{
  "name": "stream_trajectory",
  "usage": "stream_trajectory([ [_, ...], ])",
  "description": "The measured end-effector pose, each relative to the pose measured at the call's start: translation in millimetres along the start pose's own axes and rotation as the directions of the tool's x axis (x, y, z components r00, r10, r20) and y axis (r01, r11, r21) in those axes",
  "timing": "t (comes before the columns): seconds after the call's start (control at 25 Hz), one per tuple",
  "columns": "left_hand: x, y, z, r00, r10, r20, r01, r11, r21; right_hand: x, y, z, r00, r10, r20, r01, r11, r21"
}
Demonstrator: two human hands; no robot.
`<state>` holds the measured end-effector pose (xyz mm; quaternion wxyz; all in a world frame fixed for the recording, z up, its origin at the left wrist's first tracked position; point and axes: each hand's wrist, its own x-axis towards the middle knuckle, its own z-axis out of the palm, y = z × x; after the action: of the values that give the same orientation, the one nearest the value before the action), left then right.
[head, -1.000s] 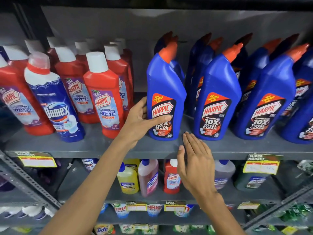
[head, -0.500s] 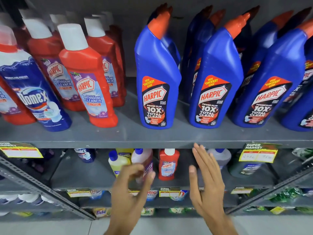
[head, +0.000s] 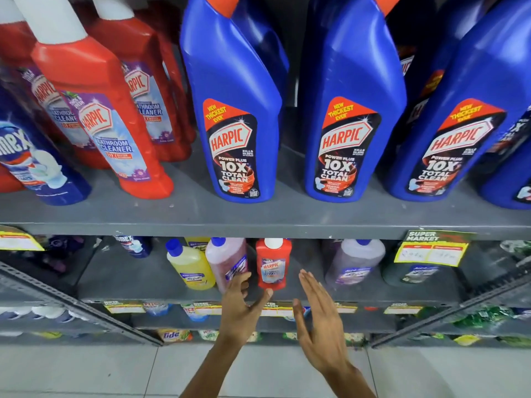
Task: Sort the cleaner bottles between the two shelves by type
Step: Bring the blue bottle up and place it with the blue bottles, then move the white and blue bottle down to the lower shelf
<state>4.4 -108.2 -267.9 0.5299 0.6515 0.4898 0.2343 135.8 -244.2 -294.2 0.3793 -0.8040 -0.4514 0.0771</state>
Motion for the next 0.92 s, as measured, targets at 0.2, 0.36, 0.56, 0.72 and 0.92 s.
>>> stream_trajectory([
  [0.2,-16,4,-18,0.974,0.198,-0.11,-0.2,0.98,-0.007,14,-20,-18,0.977,-0.162,-0.138,0.172,0.983,0.064],
  [0.36,-9,12,-67,0.951,0.234,-0.201,-0.229,0.972,0.045,33,-56,-23,0.926,-0.295,-0.234,0.324,0.941,0.095],
  [0.56,-5,-14,-155,0.949,0.056,-0.311,-0.021,0.993,0.114,18,-104,23,0.925,-0.372,-0.071,0.379,0.914,0.147],
  [0.72,-22,17,-240,0.84,0.224,-0.495,-0.178,0.974,0.14,25,-174,48,0.792,-0.588,-0.165,0.609,0.778,0.153],
  [0.92,-2,111,-315,0.541,0.557,-0.63,-0.537,0.805,0.251,76,-276,54,0.741,-0.627,-0.241,0.663,0.74,0.113],
])
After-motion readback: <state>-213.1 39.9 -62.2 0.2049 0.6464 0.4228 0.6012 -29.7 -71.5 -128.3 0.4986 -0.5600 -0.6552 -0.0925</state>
